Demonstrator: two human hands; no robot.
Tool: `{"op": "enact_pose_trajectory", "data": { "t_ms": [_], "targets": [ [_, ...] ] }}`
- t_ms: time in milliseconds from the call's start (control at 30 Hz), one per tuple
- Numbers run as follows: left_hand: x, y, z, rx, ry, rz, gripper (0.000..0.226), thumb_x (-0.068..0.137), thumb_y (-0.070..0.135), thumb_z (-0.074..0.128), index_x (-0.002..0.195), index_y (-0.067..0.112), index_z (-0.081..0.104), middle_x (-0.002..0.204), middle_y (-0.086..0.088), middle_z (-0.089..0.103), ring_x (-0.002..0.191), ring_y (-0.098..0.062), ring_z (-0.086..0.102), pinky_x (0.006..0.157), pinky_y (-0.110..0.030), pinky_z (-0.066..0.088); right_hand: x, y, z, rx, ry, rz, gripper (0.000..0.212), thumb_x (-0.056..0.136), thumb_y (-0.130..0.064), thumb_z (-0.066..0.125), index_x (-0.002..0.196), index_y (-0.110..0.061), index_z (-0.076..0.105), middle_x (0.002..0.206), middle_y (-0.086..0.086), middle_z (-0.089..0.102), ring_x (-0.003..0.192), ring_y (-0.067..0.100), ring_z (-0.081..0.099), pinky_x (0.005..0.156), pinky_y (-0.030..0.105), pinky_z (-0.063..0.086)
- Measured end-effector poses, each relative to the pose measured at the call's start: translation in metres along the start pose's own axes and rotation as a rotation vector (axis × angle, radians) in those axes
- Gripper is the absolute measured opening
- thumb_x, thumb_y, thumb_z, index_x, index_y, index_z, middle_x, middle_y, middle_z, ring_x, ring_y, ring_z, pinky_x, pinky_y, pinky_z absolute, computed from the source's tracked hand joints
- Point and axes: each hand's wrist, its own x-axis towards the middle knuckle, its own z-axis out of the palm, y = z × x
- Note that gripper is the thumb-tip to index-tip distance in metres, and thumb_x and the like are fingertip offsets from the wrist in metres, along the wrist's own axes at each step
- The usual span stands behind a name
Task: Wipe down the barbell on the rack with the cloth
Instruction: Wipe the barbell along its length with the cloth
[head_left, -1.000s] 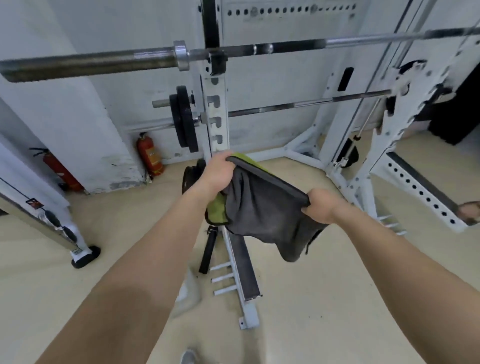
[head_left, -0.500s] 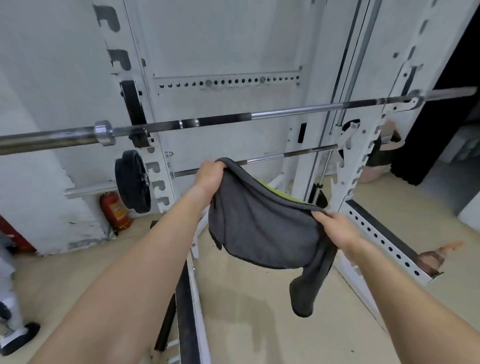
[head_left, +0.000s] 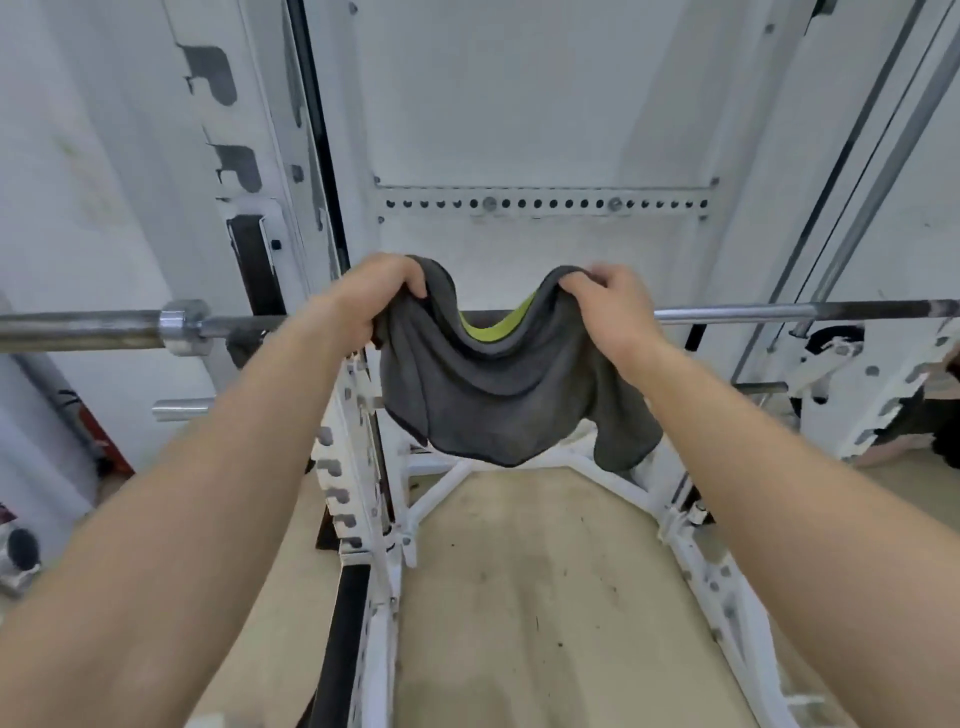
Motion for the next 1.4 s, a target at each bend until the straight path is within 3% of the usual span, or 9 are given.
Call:
{"op": "enact_pose_trajectory", "data": {
  "t_ms": [100,167,233,333,433,567,833,1100,1400],
  "targets": [
    [0.041,0.013,-0.029,-0.051,0.195,0.055,0.024,0.072,0.013,0.063,0.096,0.016,0.066,0.095,-0.013,0.067,0.082,-0.028,0.065,0.077,-0.044,0.055,0.055,-0.020,0.020,0.131,-0.016,-0.052,0.019,0.089,-0.024,0.058,0.108,-0.021,0.055,0.090,-0.008,0.056,0.082,0.011,0.055,0.066,0.025,0.039],
    [0.067,0.004,-0.035,0.353,0.483,0.198,0.034,0.084,0.010,0.061,0.117,0.017,0.060,0.117,-0.014,0.061,0.099,-0.034,0.062,0.088,-0.047,0.055,0.081,-0.021,0.037,0.061,-0.093,-0.131,0.041,0.090,-0.020,0.055,0.129,-0.024,0.044,0.103,-0.004,0.056,0.095,0.017,0.056,0.073,0.025,0.041],
    [0.082,-0.022,-0.024,1.016,0.698,0.292,0.053,0.089,0.013,0.059,0.139,0.016,0.041,0.139,-0.020,0.044,0.119,-0.044,0.049,0.099,-0.052,0.044,0.096,0.003,0.061,-0.413,-0.190,-0.244,0.064,0.089,-0.030,0.054,0.147,-0.026,0.028,0.133,0.008,0.048,0.122,0.029,0.046,0.096,0.037,0.041],
    [0.095,-0.065,0.003,1.237,0.571,0.313,0.050,0.099,0.036,0.043,0.147,0.022,0.036,0.144,-0.017,0.046,0.128,-0.040,0.044,0.106,-0.052,0.034,0.084,0.052,0.094,-0.930,-0.349,-0.527,0.092,0.082,-0.062,0.055,0.155,-0.020,0.018,0.154,0.012,0.030,0.141,0.033,0.029,0.114,0.051,0.023],
    [0.105,-0.092,0.016,1.396,0.549,0.428,0.035,0.102,0.036,0.028,0.106,0.025,0.061,0.099,-0.004,0.067,0.097,-0.031,0.060,0.096,-0.049,0.040,0.087,0.078,0.117,-1.065,-0.316,-0.783,0.075,0.075,-0.065,0.059,0.131,-0.016,0.049,0.121,0.006,0.062,0.110,0.028,0.058,0.095,0.045,0.040],
    [0.108,-0.094,-0.007,1.365,0.550,0.540,0.046,0.103,0.043,0.026,0.069,0.024,0.051,0.064,0.005,0.053,0.062,-0.020,0.052,0.066,-0.036,0.042,0.094,0.059,0.140,-1.012,-0.243,-0.831,0.028,0.089,-0.042,0.061,0.098,-0.017,0.054,0.082,0.002,0.058,0.068,0.023,0.051,0.061,0.035,0.034],
    [0.127,-0.091,-0.021,1.487,0.656,0.507,0.045,0.097,0.035,0.032,0.060,0.019,0.052,0.051,0.000,0.049,0.047,-0.026,0.049,0.044,-0.030,0.030,0.102,0.053,0.172,-1.005,-0.297,-0.914,0.016,0.094,-0.030,0.059,0.098,-0.016,0.052,0.062,-0.003,0.032,0.054,0.020,0.039,0.050,0.032,0.024],
    [0.135,-0.069,0.083,1.604,0.366,0.747,0.008,0.090,0.015,0.055,0.082,0.012,0.058,0.047,0.001,0.016,0.037,-0.018,0.027,0.045,-0.020,0.019,0.115,0.093,0.088,-1.200,-0.079,-0.691,0.032,0.083,-0.039,0.063,0.078,-0.021,0.037,0.061,-0.002,0.046,0.058,0.023,0.034,0.056,0.033,0.024],
    [0.127,-0.093,-0.009,1.389,0.617,0.817,0.043,0.099,0.027,0.038,0.057,0.017,0.041,0.047,-0.002,0.045,0.041,-0.027,0.042,0.043,-0.033,0.030,0.099,0.045,0.175,-1.063,-0.291,-0.792,0.009,0.092,-0.023,0.055,0.089,-0.019,0.048,0.059,-0.005,0.028,0.055,0.020,0.042,0.051,0.033,0.024]
  ]
}}
